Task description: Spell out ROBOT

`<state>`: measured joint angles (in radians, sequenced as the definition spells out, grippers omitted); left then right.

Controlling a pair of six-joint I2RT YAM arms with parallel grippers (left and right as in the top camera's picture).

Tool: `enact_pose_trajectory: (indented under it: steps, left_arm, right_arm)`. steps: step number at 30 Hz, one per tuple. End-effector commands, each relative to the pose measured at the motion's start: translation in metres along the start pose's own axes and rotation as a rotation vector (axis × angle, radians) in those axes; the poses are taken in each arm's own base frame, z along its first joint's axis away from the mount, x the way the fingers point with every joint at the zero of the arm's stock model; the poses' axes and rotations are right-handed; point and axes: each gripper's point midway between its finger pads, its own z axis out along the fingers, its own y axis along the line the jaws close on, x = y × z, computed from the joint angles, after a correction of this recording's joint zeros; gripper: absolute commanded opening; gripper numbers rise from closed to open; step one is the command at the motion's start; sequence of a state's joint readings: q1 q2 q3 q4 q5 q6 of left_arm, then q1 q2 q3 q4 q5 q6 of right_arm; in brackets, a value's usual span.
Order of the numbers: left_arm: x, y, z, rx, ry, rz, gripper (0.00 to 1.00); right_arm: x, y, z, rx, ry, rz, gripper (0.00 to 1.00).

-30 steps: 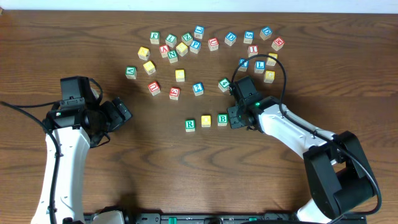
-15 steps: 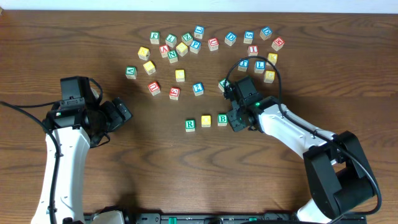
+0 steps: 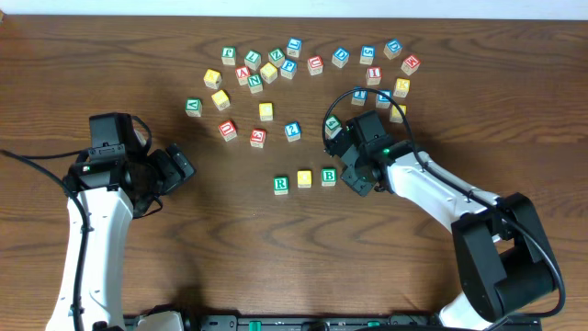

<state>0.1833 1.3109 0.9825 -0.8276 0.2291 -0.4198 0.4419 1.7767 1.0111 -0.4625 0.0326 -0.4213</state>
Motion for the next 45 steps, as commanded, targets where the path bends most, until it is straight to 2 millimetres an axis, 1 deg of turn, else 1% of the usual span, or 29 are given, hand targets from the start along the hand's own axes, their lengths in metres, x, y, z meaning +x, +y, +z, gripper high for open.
enact_pose_trajectory:
  steps: [1, 4, 12, 15, 17, 18, 20, 21, 22, 24, 29, 33, 37, 42, 45]
  left_arm:
    - [-0.003, 0.002, -0.002, -0.009, -0.013, -0.007, 0.98]
    - [-0.003, 0.002, -0.002, -0.009, -0.013, -0.007, 0.98]
    - [-0.001, 0.003, -0.002, -0.013, -0.007, -0.008, 0.98]
    - [-0.001, 0.003, -0.002, -0.013, -0.006, -0.008, 0.98]
    - [-0.001, 0.003, -0.002, -0.013, -0.006, -0.008, 0.98]
    - [-0.001, 0.003, -0.002, -0.013, -0.007, -0.008, 0.98]
    - [-0.001, 0.003, -0.002, -0.012, -0.008, -0.008, 0.98]
    - [-0.002, 0.002, -0.002, -0.011, -0.009, -0.008, 0.97]
    - [-0.002, 0.002, -0.002, -0.011, -0.010, -0.008, 0.98]
    - [-0.002, 0.002, -0.002, -0.011, -0.010, -0.008, 0.98]
    - [-0.002, 0.002, -0.002, -0.011, -0.010, -0.008, 0.97]
    - [-0.002, 0.002, -0.002, -0.011, -0.010, -0.008, 0.97]
    - [-0.002, 0.002, -0.002, -0.011, -0.010, -0.008, 0.98]
    - [-0.002, 0.002, -0.002, -0.011, -0.010, -0.008, 0.98]
    - [-0.002, 0.002, -0.002, -0.011, -0.010, -0.008, 0.98]
  right_arm:
    - [0.004, -0.004, -0.001, -0.014, -0.006, -0.064, 0.24]
    - [0.000, 0.004, -0.001, -0.070, -0.036, -0.092, 0.27]
    - [-0.008, 0.021, -0.004, -0.173, -0.099, -0.162, 0.26]
    - [-0.004, 0.022, -0.004, -0.180, -0.088, -0.176, 0.26]
    - [-0.001, 0.023, -0.004, -0.187, -0.075, -0.175, 0.29]
    - [0.001, 0.024, -0.004, -0.195, -0.068, -0.172, 0.36]
    - [0.002, 0.024, -0.005, -0.197, -0.065, -0.171, 0.43]
    - [0.002, 0.024, -0.004, -0.195, -0.065, -0.171, 0.51]
    - [0.002, 0.024, -0.004, -0.196, -0.065, -0.171, 0.57]
    - [0.001, 0.023, -0.004, -0.192, -0.068, -0.171, 0.66]
    - [0.002, 0.015, -0.004, -0.151, -0.052, -0.160, 0.65]
    - [0.001, 0.015, -0.004, -0.150, -0.053, -0.156, 0.64]
    - [-0.005, 0.012, -0.008, -0.143, -0.066, -0.106, 0.64]
    - [-0.016, 0.007, -0.021, -0.123, -0.106, -0.082, 0.64]
    - [-0.026, 0.000, -0.041, -0.090, -0.159, -0.060, 0.63]
